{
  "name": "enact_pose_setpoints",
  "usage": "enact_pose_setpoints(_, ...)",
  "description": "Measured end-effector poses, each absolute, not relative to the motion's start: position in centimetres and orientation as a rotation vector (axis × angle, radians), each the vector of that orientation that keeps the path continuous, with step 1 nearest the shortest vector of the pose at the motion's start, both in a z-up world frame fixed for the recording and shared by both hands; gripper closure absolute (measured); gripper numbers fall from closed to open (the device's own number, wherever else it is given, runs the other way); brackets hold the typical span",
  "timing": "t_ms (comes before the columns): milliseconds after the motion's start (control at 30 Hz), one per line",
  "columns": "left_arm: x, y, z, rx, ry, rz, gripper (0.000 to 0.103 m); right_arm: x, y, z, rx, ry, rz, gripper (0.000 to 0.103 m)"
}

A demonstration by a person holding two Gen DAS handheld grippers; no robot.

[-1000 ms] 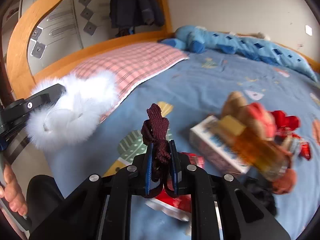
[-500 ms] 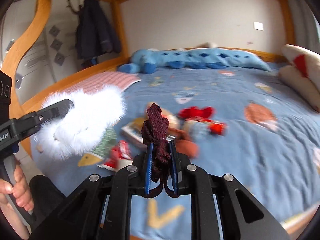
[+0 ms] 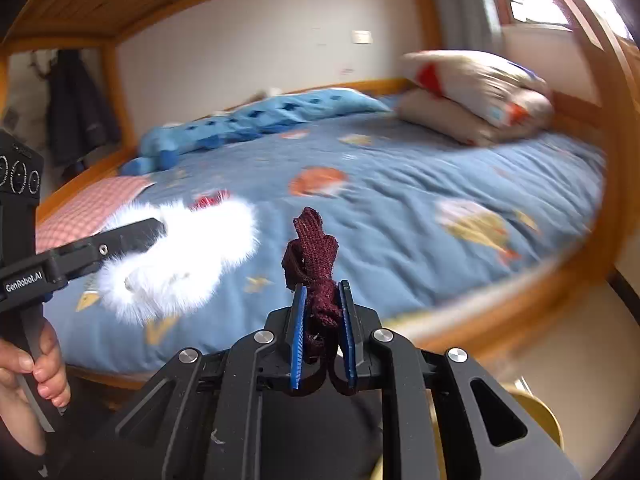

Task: Collect trash
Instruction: 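Carry both items to the yellow bucket and open the left gripper over it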

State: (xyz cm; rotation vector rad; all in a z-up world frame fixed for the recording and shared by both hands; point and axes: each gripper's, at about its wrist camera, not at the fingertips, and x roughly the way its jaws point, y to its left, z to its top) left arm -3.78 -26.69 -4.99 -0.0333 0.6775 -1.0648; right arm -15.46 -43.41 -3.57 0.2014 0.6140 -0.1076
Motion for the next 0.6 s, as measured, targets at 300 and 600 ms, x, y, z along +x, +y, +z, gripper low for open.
enact_pose_setpoints(300,-8.9,-37.1,-9.4,0.109,0.817,-1.279,0.089,-24.3,-50.9,-6.6,0.304,0.68,-0.379,0.087)
enact_pose_setpoints(600,-13.0,-43.2,-12.8,0.223,0.918,-1.407,0.074,-28.5,-53.7,-8.9,0.363,0.731,-0.479,0.087)
